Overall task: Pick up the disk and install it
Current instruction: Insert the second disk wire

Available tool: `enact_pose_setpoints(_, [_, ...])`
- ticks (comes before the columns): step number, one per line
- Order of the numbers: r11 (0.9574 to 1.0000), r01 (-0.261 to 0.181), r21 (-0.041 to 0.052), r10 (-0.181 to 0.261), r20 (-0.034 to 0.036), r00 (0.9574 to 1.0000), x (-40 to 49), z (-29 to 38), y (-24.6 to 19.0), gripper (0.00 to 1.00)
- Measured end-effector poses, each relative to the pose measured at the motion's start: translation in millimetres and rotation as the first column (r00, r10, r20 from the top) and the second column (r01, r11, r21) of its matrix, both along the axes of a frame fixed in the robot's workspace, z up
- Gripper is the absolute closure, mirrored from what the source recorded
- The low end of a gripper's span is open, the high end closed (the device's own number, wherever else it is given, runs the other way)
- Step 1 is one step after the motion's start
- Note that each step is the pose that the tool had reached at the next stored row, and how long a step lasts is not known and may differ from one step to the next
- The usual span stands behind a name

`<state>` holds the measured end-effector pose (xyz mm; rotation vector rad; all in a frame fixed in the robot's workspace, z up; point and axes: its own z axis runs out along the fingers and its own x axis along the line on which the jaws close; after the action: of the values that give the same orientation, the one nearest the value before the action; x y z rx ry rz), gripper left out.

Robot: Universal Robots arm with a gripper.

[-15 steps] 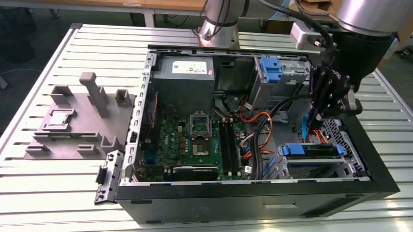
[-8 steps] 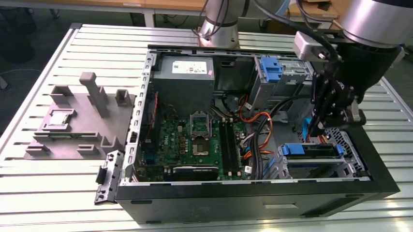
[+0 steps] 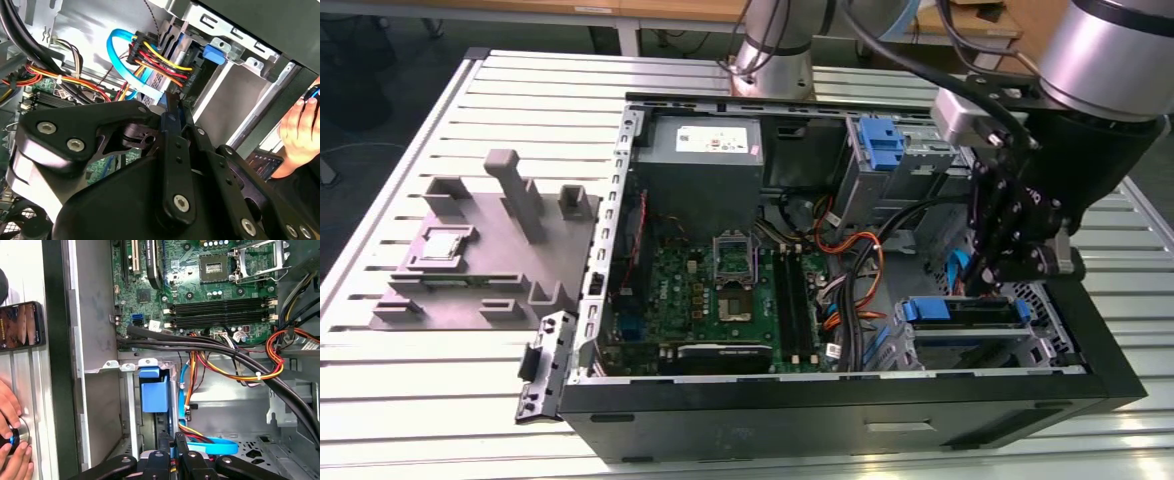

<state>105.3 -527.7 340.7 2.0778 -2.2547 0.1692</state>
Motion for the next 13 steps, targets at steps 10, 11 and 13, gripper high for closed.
enact_pose_setpoints(10, [0.9997,0.0,0.025,0.0,0.0,1.0,0.0,-1.5,-12.7,0.84])
enact_pose_setpoints(11, [0.9996,0.0,0.0269,0.0,0.0,1.0,0.0,-1.7,-13.5,0.84])
enact_pose_setpoints(13, [0.9995,0.0,0.0306,0.0,0.0,1.0,0.0,-2.4,-14.5,0.84])
